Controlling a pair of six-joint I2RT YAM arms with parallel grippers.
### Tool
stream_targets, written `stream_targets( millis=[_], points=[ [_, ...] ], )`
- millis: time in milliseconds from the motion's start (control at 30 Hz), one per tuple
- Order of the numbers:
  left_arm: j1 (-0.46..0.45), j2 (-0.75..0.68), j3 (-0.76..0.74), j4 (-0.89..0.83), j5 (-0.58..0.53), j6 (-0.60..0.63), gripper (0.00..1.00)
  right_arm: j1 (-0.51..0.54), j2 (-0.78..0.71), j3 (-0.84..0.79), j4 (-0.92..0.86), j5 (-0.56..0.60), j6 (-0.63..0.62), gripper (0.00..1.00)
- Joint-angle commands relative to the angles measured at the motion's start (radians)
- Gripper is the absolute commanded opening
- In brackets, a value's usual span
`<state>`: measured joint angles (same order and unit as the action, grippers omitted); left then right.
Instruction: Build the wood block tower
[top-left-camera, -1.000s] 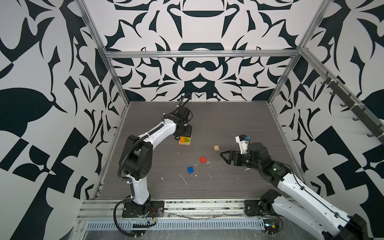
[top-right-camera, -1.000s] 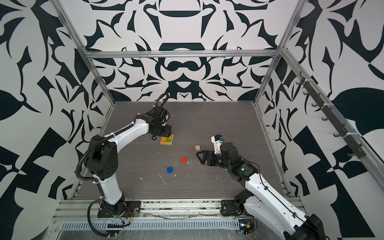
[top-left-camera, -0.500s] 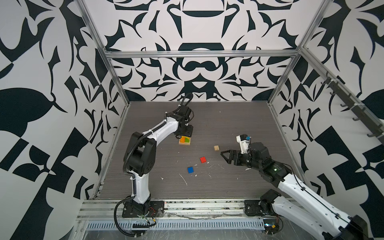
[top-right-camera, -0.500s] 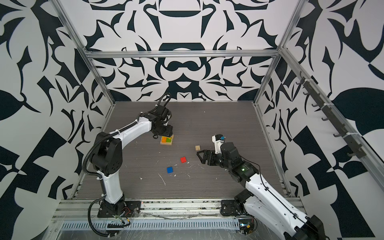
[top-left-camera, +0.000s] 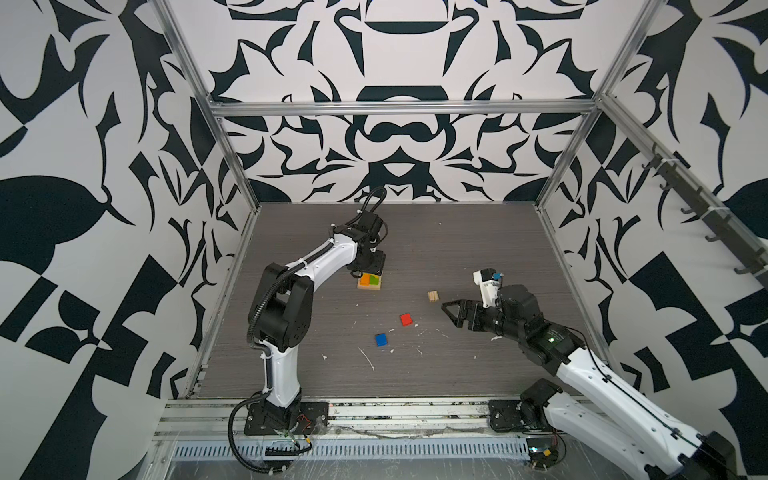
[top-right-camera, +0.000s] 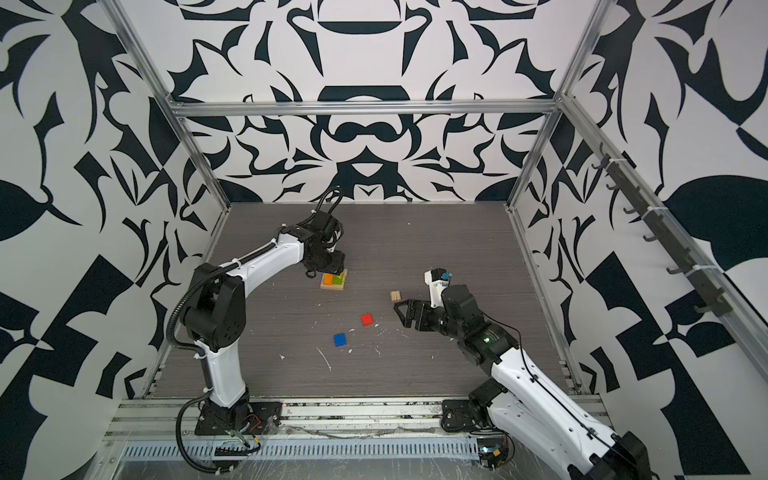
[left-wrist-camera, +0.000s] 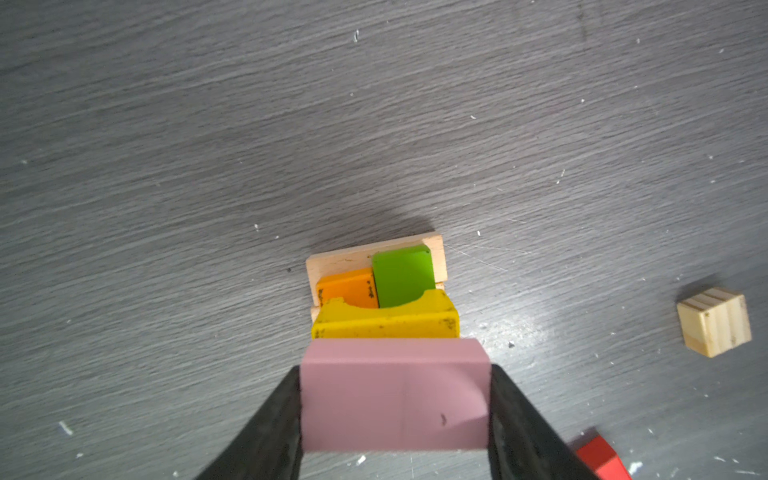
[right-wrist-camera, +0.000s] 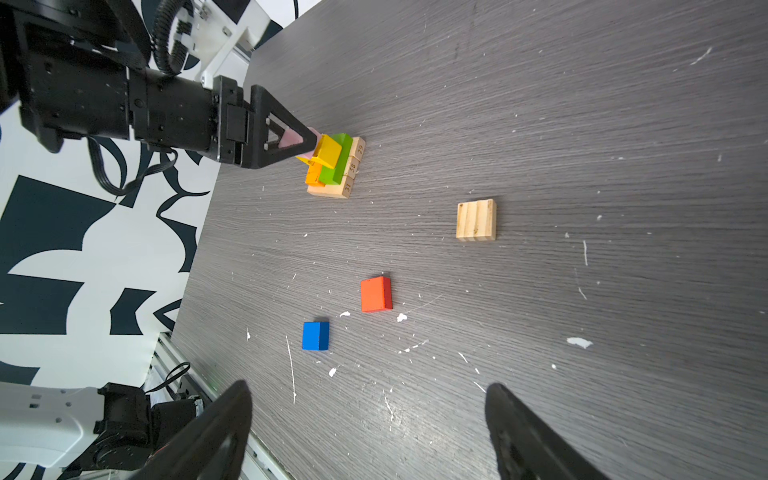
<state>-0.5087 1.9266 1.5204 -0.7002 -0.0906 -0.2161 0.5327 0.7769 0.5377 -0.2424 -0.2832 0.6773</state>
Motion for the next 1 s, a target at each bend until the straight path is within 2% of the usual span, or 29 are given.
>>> stream_targets(
  millis=[0, 500, 967],
  points=[
    [0.005, 0.019, 0.025, -0.033, -0.020, 0.004, 0.32, 0.005, -0.016, 0.022, 0.015, 0.016, -0.012, 0.91],
    [0.007, 0.028, 0.027, -0.017, -0.019, 0.001, 0.32, 0.006, -0.012, 0.024, 0.015, 0.016, -0.014, 0.91],
    [0.007, -0.024, 0.012, 0.010, -0.009, -0.025, 0.32, 0.006, -0.011, 0.025, 0.015, 0.018, -0.015, 0.91]
  ],
)
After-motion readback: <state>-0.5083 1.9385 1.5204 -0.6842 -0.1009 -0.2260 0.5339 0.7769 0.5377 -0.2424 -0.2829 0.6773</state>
